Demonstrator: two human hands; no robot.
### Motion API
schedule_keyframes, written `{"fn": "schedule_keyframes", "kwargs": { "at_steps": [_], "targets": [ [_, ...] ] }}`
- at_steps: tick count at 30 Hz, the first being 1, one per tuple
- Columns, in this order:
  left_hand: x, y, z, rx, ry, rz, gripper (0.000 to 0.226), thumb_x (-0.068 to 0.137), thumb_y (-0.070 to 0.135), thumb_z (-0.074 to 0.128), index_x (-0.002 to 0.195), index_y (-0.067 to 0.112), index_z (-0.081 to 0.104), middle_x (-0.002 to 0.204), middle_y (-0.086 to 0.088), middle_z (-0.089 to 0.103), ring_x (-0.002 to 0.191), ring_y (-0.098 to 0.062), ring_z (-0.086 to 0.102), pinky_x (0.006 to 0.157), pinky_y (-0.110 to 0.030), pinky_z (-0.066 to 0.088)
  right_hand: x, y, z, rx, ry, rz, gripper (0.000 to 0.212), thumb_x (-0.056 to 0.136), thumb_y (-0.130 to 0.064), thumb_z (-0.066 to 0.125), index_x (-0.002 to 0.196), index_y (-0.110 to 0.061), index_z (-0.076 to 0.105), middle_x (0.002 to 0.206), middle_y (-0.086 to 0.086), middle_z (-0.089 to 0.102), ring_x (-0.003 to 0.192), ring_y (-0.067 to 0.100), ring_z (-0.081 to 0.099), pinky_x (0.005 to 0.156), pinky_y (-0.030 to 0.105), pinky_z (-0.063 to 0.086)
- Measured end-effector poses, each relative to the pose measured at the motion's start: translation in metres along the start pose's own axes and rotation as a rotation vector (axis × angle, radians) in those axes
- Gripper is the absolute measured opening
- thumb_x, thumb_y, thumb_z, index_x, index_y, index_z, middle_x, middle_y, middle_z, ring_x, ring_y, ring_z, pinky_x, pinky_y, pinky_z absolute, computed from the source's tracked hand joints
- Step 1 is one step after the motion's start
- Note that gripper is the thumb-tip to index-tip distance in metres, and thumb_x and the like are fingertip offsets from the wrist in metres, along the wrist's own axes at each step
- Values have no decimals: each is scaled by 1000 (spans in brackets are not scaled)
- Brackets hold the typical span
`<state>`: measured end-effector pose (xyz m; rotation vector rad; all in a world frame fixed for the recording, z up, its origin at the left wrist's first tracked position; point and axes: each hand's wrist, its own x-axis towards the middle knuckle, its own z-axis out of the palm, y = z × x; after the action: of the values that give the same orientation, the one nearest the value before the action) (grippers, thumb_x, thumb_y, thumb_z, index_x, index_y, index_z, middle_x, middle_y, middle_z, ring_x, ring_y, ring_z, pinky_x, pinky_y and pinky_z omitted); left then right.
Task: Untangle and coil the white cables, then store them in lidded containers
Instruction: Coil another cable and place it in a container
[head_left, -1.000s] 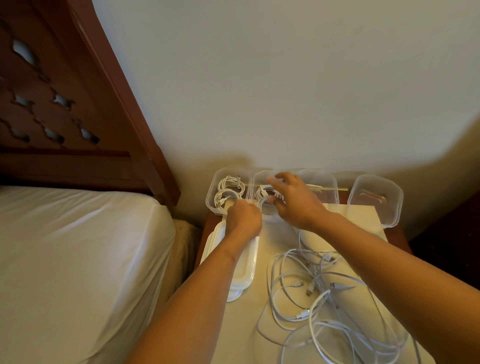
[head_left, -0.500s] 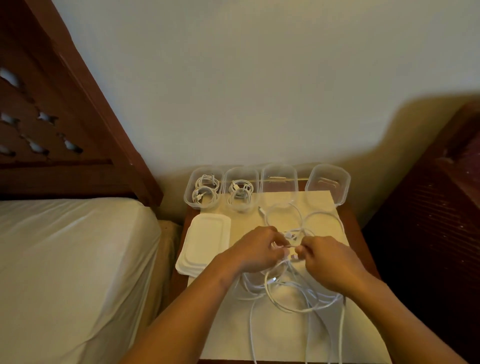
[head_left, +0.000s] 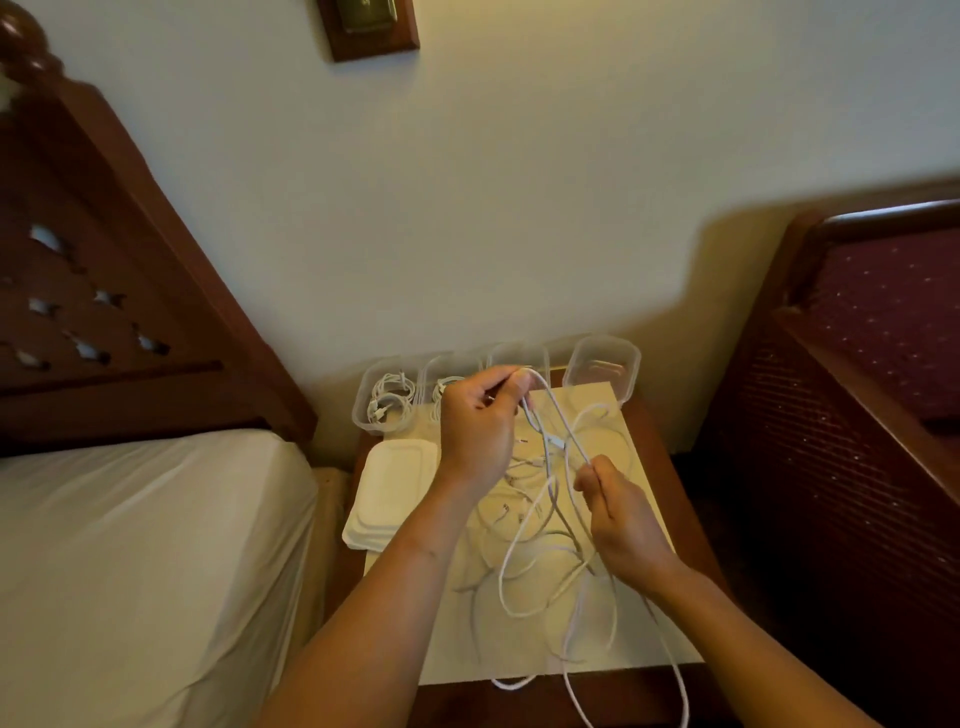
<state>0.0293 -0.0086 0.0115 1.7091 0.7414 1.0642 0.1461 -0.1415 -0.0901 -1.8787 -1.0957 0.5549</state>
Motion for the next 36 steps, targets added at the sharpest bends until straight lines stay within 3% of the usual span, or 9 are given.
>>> {"fn": "schedule_keyframes", "kwargs": {
  "at_steps": [4, 8, 12, 17, 21, 25, 31, 34, 36],
  "targets": [
    [5, 8, 0, 202, -91, -6, 28, 96, 20, 70, 69, 18, 78, 58, -2, 65, 53, -9, 49, 56, -31, 41, 2, -32, -19, -2, 263, -110, 12, 102, -32, 55, 113, -33, 51, 109, -20, 48, 106, 8, 45, 92, 34, 43],
    [15, 27, -7, 291, -315, -44, 22, 95, 16, 71, 76, 13, 81, 69, 2, 74, 66, -15, 67, 69, -32, 52, 9, -68, -20, 118, 131, -128, 59, 94, -56, 63, 143, -32, 41, 129, -17, 49, 124, 7, 43, 106, 35, 39],
    [19, 54, -8, 214, -241, 13, 21, 94, 8, 70, 76, 4, 80, 72, -5, 75, 66, -10, 67, 66, -22, 51, 22, -69, -2, 119, 156, -131, 11, 106, -41, 51, 114, -34, 53, 103, -17, 62, 107, -4, 51, 104, 50, 42],
    [33, 85, -26, -30, -12, -70, 20, 99, 11, 65, 89, 2, 79, 65, -2, 67, 53, -4, 53, 57, -16, 42, 12, -36, 6, 80, -5, -53, 28, 110, -43, 32, 109, -39, 60, 95, -10, 69, 106, 18, 57, 96, 40, 45],
    [39, 85, -46, 227, -215, -144, 28, 105, 17, 53, 92, 7, 76, 61, -4, 47, 56, -17, 42, 57, -31, 37, 13, -31, -4, 258, -18, -10, 28, 111, -31, 38, 115, -27, 65, 92, 4, 69, 91, 16, 65, 85, 32, 54],
    [32, 84, -51, 751, -355, -104, 36, 105, 29, 48, 77, 13, 62, 66, -1, 52, 67, -24, 51, 58, -37, 37, 19, -38, -18, 213, -56, 24, 29, 111, -32, 41, 100, -26, 67, 90, 5, 69, 89, 31, 64, 82, 48, 55],
    [6, 65, -24, 281, -343, -131, 41, 84, 53, 80, 105, 19, 76, 56, 19, 50, 51, -3, 48, 59, -33, 52, 24, -63, -33, 38, -92, -122, 29, 111, -31, 39, 95, -29, 63, 88, -4, 68, 83, 17, 63, 76, 40, 53],
    [8, 71, -17, 42, -254, -133, 22, 96, 22, 72, 83, 5, 78, 69, 10, 71, 68, -2, 66, 73, -20, 50, 26, -66, -35, -57, -105, -143, 26, 109, -33, 45, 105, -21, 68, 93, -4, 67, 88, 13, 61, 80, 40, 53],
    [13, 81, -17, -62, -153, -203, 38, 102, 14, 60, 65, 7, 68, 59, 5, 62, 58, -6, 57, 62, -17, 45, 28, -66, -40, -107, -111, -151, 20, 103, -37, 59, 106, -21, 71, 100, -5, 65, 91, 13, 58, 83, 37, 51]
  ]
}}
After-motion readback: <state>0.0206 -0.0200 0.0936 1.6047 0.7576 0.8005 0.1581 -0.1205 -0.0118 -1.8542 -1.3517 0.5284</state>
